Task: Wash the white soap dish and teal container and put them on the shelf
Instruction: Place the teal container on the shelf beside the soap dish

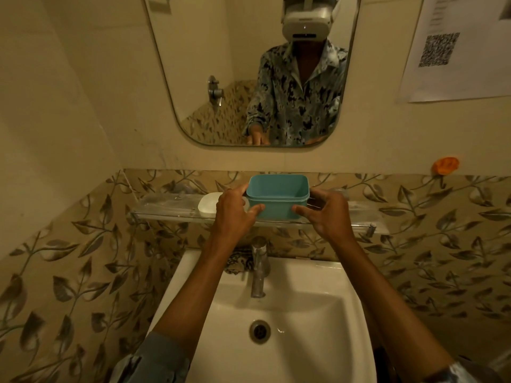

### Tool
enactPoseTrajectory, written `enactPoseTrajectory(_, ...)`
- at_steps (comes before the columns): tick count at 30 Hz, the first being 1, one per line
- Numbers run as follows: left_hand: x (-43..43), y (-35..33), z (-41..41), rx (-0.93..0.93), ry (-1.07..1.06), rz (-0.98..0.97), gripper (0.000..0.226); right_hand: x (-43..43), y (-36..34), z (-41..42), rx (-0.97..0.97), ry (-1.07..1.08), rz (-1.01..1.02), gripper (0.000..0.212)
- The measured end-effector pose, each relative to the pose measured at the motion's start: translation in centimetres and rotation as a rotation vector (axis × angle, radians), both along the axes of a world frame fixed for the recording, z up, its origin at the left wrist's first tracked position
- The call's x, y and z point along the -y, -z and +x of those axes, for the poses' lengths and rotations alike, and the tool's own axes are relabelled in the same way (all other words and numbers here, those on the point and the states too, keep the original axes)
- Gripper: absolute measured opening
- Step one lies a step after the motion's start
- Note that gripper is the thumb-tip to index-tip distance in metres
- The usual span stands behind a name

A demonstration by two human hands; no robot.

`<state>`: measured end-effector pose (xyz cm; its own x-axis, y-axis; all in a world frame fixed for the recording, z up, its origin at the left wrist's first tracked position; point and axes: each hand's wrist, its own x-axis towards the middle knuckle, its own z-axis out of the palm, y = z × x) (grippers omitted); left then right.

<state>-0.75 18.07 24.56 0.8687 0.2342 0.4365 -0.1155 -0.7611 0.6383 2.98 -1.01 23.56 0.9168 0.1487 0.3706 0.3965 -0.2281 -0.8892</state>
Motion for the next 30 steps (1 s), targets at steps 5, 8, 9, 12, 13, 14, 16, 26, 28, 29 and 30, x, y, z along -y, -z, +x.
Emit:
enactPoseTrajectory(5,-0.1,0.1,-0.1,-0.027,-0.008,0.048,0.056,0.1,0.6,0.2,-0.038,0.020,-0.070,0.051)
enactPoseTrajectory(8,-0.1,0.2,0.1,-0.033,-0.004,0.074,0.055,0.0,1.0,0.2,-0.023,0.034,-0.079,0.049)
enactPoseTrajectory(9,-0.1,0.2,0.1,-0.034,-0.005,0.078,0.055,-0.1,1.2,0.1,-0.020,0.035,-0.076,0.049)
enactPoseTrajectory(12,-0.1,0.3,0.0,-0.046,0.001,0.092,0.057,0.0,1.6,0.3,-0.016,0.032,-0.081,0.049)
enactPoseTrajectory(13,-0.1,0.3,-0.1,-0.051,0.010,0.091,0.059,0.0,1.6,0.3,-0.017,0.033,-0.086,0.050)
enactPoseTrajectory(14,-0.2,0.3,-0.2,-0.055,0.016,0.087,0.061,0.0,1.7,0.3,-0.019,0.036,-0.090,0.052)
enactPoseTrajectory(16,-0.5,0.5,-0.5,-0.048,0.012,0.067,0.063,0.0,1.7,0.0,-0.022,0.070,-0.091,0.061)
enactPoseTrajectory(26,-6.4,13.5,-6.1,-0.169,-0.257,-0.168,0.013,3.9,11.5,-9.9,0.061,0.238,-0.124,0.046)
enactPoseTrajectory(28,-7.1,17.0,-6.2,-0.320,-0.246,-0.122,0.012,4.1,14.8,-12.0,-0.079,0.228,-0.174,0.045)
enactPoseTrajectory(29,-7.4,18.3,-6.0,-0.367,-0.225,-0.091,0.013,4.1,16.2,-13.0,-0.140,0.218,-0.193,0.044)
enactPoseTrajectory(30,-7.7,19.2,-5.7,-0.395,-0.190,-0.067,0.016,4.1,17.4,-14.0,-0.193,0.203,-0.210,0.043)
